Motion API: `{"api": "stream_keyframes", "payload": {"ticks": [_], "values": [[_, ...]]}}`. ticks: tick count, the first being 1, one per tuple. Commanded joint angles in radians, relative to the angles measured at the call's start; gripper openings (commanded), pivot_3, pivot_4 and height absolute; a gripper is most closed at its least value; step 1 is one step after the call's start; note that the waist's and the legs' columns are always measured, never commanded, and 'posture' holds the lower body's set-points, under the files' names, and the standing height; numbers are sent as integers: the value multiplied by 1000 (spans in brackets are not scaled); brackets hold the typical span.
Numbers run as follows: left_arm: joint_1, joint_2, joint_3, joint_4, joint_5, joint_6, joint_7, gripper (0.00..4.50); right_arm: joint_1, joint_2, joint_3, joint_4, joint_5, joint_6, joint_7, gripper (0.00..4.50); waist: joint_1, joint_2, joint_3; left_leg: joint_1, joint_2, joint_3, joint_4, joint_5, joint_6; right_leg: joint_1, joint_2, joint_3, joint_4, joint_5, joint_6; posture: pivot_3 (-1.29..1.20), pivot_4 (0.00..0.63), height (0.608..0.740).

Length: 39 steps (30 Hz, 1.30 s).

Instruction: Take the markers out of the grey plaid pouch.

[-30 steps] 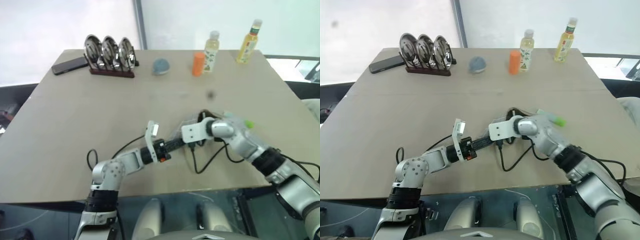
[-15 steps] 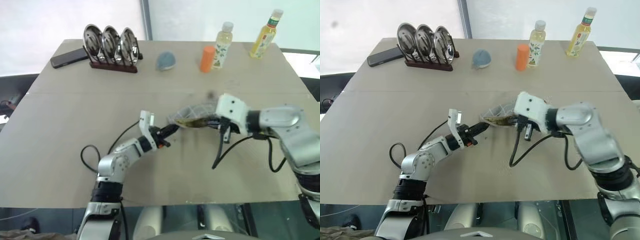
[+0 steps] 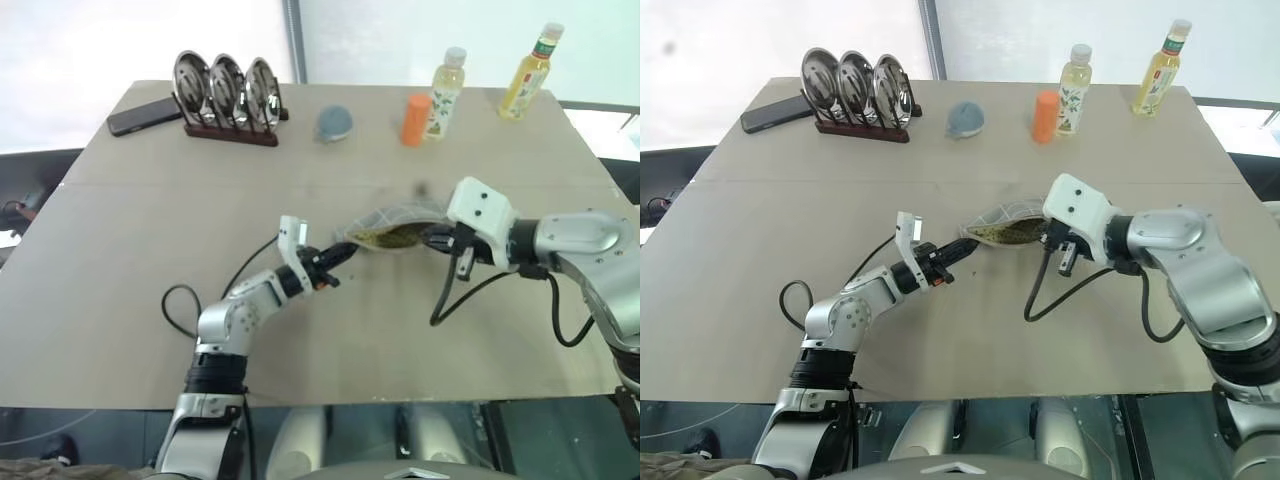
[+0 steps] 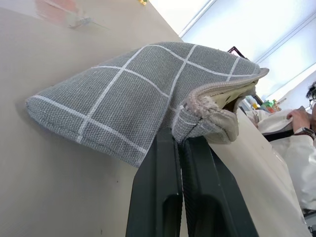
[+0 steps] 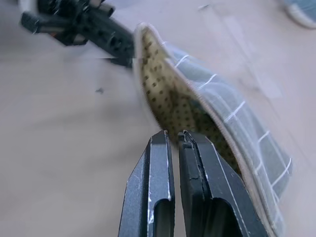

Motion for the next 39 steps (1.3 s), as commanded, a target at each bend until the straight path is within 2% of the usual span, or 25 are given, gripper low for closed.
{"api": "stream_keyframes", "payload": {"ticks": [1,6,9,14,16,18,19,20,23,25,27,31,34,39], "values": [[-9,-10,22,-52,-61,60,-8,0,-13,89,28,46,-3,44,-113,1021,-3,0,0,0,0,0,0,0,0,0,0,0,0,1,2,0,150,740],[-14,-16,47,-100,-161,192,0,0,-63,239,57,250,-43,40,-259,1021,-6,0,0,0,0,0,1,0,0,0,0,0,2,1,2,0,150,740],[-19,-19,75,-118,-245,298,24,0,-98,267,76,335,-72,10,-305,1021,-7,0,0,0,-1,0,1,0,0,0,0,0,2,1,2,0,150,740],[-23,2,84,-115,-309,425,39,0,-135,253,179,470,-184,-117,-364,1021,-18,0,0,0,0,-1,1,0,0,0,1,0,3,1,2,0,150,740],[-23,-6,100,-106,-329,449,54,0,-138,207,270,514,-256,-255,-332,1021,-24,0,0,0,0,-1,1,0,0,0,1,0,3,1,2,0,150,740],[-28,-18,125,-87,-349,466,77,0,-127,177,313,523,-280,-311,-292,1021,-26,0,0,0,-1,-1,1,0,0,0,1,0,3,1,2,0,150,740],[-32,-22,137,-78,-357,473,87,0,-123,169,323,520,-290,-326,-284,1522,-26,0,0,0,0,-1,1,0,0,0,1,1,3,1,2,0,150,740],[-36,-28,155,-67,-371,484,102,0,-121,165,328,511,-302,-324,-286,1704,-26,0,0,0,0,-1,1,0,0,0,1,0,3,1,2,0,150,740],[-54,-43,202,-35,-413,520,141,0,-124,164,323,477,-328,-310,-287,3021,-26,0,0,1,0,-1,1,0,0,0,2,0,3,1,2,0,150,740],[-90,-60,276,38,-493,573,192,0,-135,156,297,409,-284,-260,-224,3903,-25,0,0,1,0,-1,1,0,0,0,2,0,3,1,2,0,150,740],[-127,-60,340,120,-560,619,228,0,-154,103,310,361,-284,-262,-150,3903,-25,0,1,1,0,-2,1,0,0,1,2,0,3,1,2,0,150,740],[-187,-25,404,251,-626,699,247,0,-187,-58,404,349,-386,-313,-25,3903,-24,0,1,1,-1,-2,2,0,0,1,2,0,2,1,2,0,150,740],[-212,4,397,294,-615,726,240,0,-206,-80,388,331,-378,-272,19,3903,-25,0,1,1,0,-3,2,0,0,1,2,-1,3,1,2,0,150,740],[-204,-1,371,293,-597,746,239,0,-225,-37,412,390,-432,-294,-12,3903,-26,0,1,1,0,-3,2,0,0,1,2,0,3,1,2,0,150,740]]}}
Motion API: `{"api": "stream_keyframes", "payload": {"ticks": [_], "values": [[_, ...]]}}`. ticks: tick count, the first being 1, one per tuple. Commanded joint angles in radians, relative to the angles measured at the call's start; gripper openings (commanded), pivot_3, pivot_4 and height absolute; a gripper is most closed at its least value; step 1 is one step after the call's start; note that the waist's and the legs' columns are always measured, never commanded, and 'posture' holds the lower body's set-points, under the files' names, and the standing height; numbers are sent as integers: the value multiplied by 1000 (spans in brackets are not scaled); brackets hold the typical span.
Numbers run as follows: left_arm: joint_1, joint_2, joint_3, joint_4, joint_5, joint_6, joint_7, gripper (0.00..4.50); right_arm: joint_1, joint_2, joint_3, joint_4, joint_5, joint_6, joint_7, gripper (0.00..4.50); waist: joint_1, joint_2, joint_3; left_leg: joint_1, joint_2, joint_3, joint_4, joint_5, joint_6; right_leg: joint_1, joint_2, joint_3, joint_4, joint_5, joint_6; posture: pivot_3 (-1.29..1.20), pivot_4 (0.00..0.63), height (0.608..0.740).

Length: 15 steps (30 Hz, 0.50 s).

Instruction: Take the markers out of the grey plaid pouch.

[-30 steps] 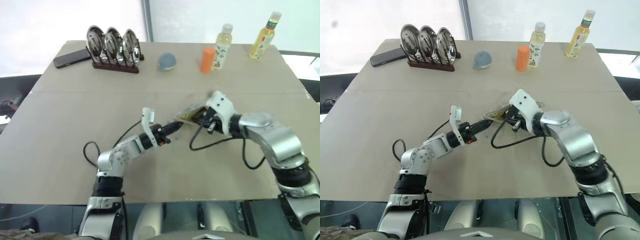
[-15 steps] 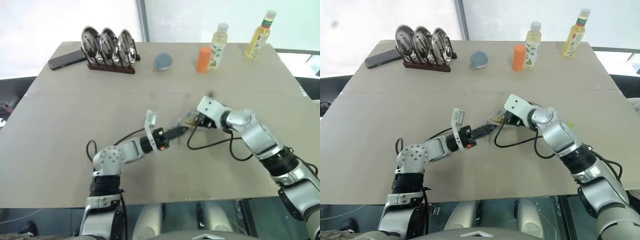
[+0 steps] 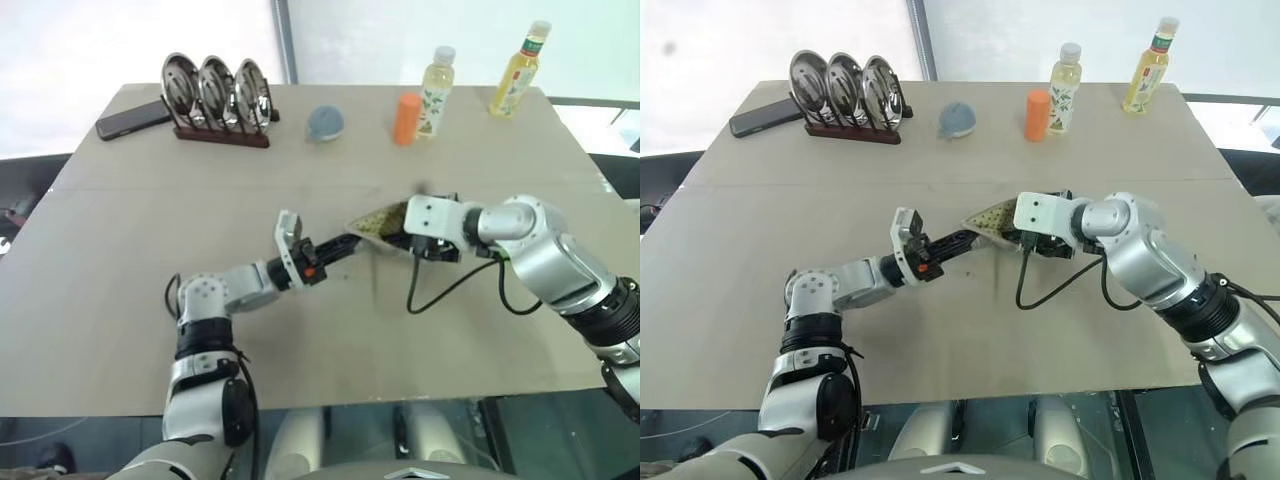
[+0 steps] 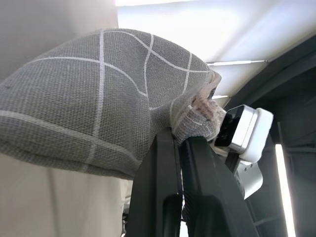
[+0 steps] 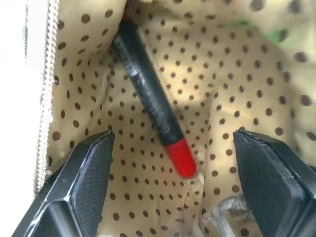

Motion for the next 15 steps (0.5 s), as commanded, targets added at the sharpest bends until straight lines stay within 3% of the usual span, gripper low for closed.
{"api": "stream_keyframes", "payload": {"ticks": [1,7,10,12,15], "values": [[6,-2,19,-17,-15,11,-9,0,-5,40,26,90,-62,-52,-39,3903,0,-1,0,0,0,0,0,0,0,0,0,0,0,0,0,0,150,740],[24,-46,23,-49,-31,9,30,0,14,242,110,394,-144,-262,-151,3903,-2,-2,-2,1,0,0,0,1,-2,0,0,1,1,0,0,0,150,740],[34,-67,32,-75,-41,9,54,0,10,336,81,522,-162,-321,-225,3129,-8,-4,-3,9,0,1,0,1,-2,8,0,1,1,0,0,0,150,740],[47,-79,36,-98,-47,12,68,0,-6,374,56,601,-186,-366,-288,3129,-17,-4,-3,19,1,1,-1,1,-2,17,0,1,0,-2,-4,0,150,740],[67,-97,41,-133,-61,17,91,0,-11,384,58,662,-218,-443,-301,3129,-27,-4,-3,19,0,-3,-1,1,-3,17,2,1,0,-2,-4,0,150,740]]}}
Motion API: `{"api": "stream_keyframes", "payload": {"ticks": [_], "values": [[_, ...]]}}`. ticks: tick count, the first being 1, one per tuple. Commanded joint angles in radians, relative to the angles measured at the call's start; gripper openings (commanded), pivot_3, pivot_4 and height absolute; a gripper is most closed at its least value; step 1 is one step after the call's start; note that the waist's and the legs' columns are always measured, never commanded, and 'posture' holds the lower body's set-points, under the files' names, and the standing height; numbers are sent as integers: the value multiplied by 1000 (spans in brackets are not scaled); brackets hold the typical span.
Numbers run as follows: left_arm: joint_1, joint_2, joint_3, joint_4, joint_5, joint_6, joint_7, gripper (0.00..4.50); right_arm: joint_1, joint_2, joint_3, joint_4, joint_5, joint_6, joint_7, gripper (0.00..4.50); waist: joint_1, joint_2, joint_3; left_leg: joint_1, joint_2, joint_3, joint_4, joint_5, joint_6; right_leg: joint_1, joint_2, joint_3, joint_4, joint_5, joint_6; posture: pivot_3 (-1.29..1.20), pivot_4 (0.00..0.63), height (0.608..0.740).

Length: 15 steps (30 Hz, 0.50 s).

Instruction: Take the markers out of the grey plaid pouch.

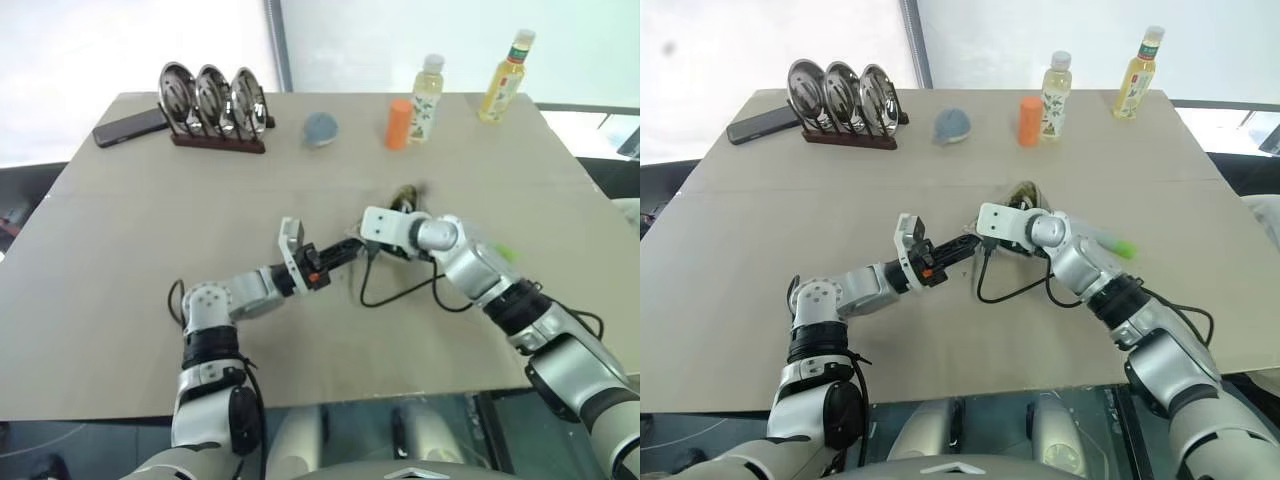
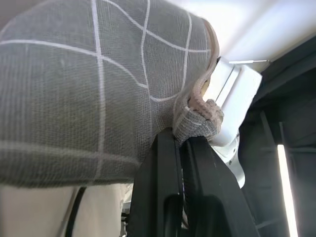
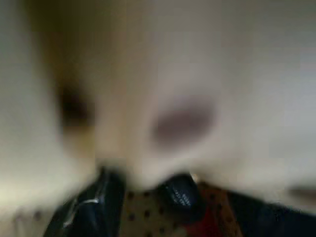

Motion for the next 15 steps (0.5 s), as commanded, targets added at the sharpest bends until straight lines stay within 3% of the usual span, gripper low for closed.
{"api": "stream_keyframes", "payload": {"ticks": [1,4,7,9,11,15], "values": [[11,-27,0,-69,-59,23,6,0,15,-3,32,113,-55,-44,-4,3129,-1,0,0,1,0,-1,0,0,0,0,1,0,0,0,0,0,150,740],[24,-44,0,-94,-71,21,23,0,26,-1,51,168,-63,-74,54,3129,-1,0,0,3,0,-4,0,0,0,1,2,1,1,1,-1,0,150,740],[33,-59,-5,-120,-52,-15,30,0,46,-20,36,140,-57,-71,109,1871,-1,0,-1,6,0,-4,-1,0,-1,3,3,1,1,1,-1,0,150,740],[35,-64,-4,-124,-18,-71,30,0,75,-59,-35,-15,-12,-5,159,924,8,0,-1,5,0,-4,-1,0,-1,3,3,1,0,1,-1,0,150,740],[46,-54,-32,-144,35,-128,8,0,105,-96,-95,-159,23,69,210,434,21,0,0,3,-2,-5,0,0,-1,2,2,1,0,1,-1,0,150,740],[70,-27,-121,-175,190,-301,-76,0,160,-189,-225,-441,126,228,328,387,34,2,1,-4,-3,-5,-1,0,-1,-2,1,1,-2,3,-3,0,150,740]]}}
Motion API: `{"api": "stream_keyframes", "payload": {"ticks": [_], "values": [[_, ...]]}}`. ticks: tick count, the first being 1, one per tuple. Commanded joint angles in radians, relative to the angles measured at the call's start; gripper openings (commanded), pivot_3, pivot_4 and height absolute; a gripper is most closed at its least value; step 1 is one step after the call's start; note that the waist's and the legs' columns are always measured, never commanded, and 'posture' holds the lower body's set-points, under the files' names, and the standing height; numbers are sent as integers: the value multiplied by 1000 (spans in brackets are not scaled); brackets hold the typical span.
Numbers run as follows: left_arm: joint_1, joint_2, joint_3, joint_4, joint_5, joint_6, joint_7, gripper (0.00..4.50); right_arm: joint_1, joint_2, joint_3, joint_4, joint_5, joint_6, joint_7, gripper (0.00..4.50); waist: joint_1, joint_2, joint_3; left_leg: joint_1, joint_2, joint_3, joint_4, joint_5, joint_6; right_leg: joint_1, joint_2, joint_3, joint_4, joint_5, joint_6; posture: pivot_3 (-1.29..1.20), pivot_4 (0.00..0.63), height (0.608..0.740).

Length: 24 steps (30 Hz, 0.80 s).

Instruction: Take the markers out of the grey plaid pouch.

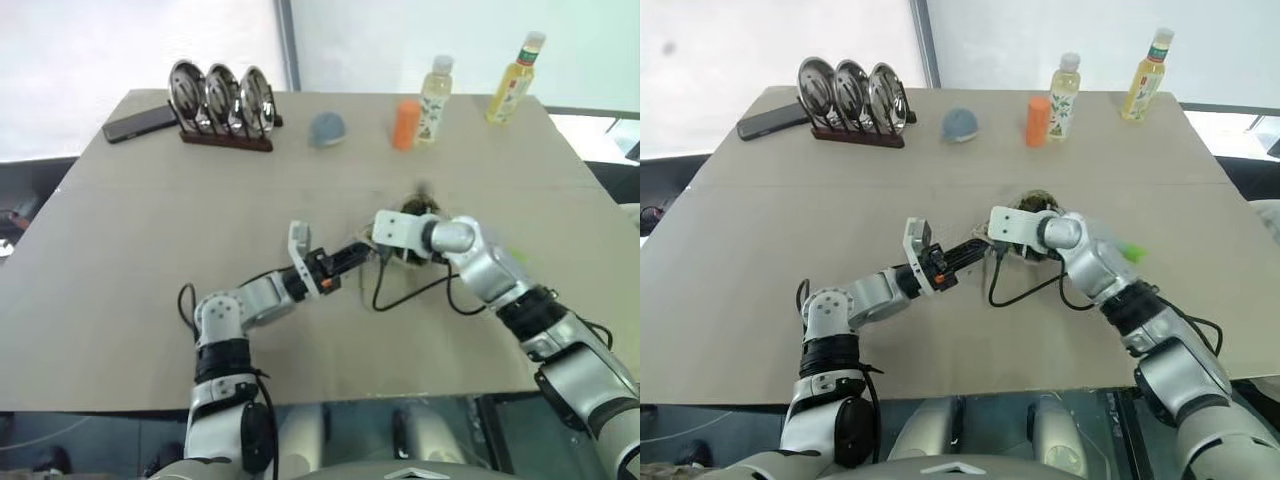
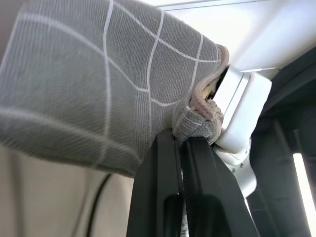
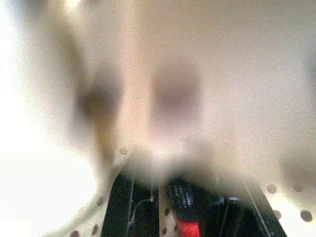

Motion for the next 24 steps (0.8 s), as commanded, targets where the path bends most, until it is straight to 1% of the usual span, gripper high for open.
{"api": "stream_keyframes", "payload": {"ticks": [1,4,5,7,9,10,13,15,18,19,24], "values": [[19,44,-76,-58,166,-227,-115,0,51,-93,-157,-263,142,199,149,370,3,1,1,-1,0,0,-1,0,0,0,0,0,0,1,1,0,150,740],[19,64,-163,-63,307,-398,-185,0,58,-103,-254,-381,267,402,185,338,3,1,3,-3,0,0,-2,-1,0,-2,-1,-1,-3,2,3,0,150,740],[20,75,-198,-67,353,-451,-214,0,56,-101,-271,-396,295,456,184,336,0,1,3,-3,0,0,-2,-1,0,-2,-1,-1,-3,0,1,0,150,740],[19,93,-253,-73,426,-541,-258,0,51,-99,-286,-412,336,535,177,330,-4,2,3,-2,1,1,-3,-1,0,-3,-1,0,-3,-1,0,0,150,740],[9,99,-279,-71,462,-608,-289,0,44,-94,-298,-423,380,594,170,323,-4,2,3,-2,1,2,-3,-1,0,-4,-1,0,-3,-1,-1,0,150,740],[2,102,-290,-67,486,-647,-298,0,42,-112,-281,-432,382,603,169,321,-4,2,3,-2,1,2,-4,-1,0,-4,-1,0,-3,-1,-1,0,150,740],[-6,123,-341,-61,577,-767,-344,0,34,-180,-183,-417,298,550,109,312,-1,3,4,-4,1,3,-4,-1,0,-6,-1,0,-3,-1,-1,0,150,740],[-9,128,-356,-56,609,-812,-361,0,29,-217,-120,-388,232,464,66,311,0,3,4,-7,0,3,-3,-1,0,-8,-2,0,-4,-1,0,0,150,740],[-7,137,-393,-86,664,-880,-399,0,22,-197,-103,-371,228,385,36,309,0,2,4,-16,-1,2,-1,-1,0,-16,-2,0,-4,0,1,0,150,740],[-7,136,-396,-92,669,-888,-403,0,20,-191,-102,-370,230,374,32,309,0,2,4,-16,-1,3,-1,-1,0,-16,-2,0,-4,2,4,0,150,740],[-1,161,-442,-75,776,-991,-420,0,-8,-215,-74,-355,147,280,-11,292,0,2,4,-16,0,2,-1,-1,0,-16,-1,-1,-3,2,4,0,150,740]]}}
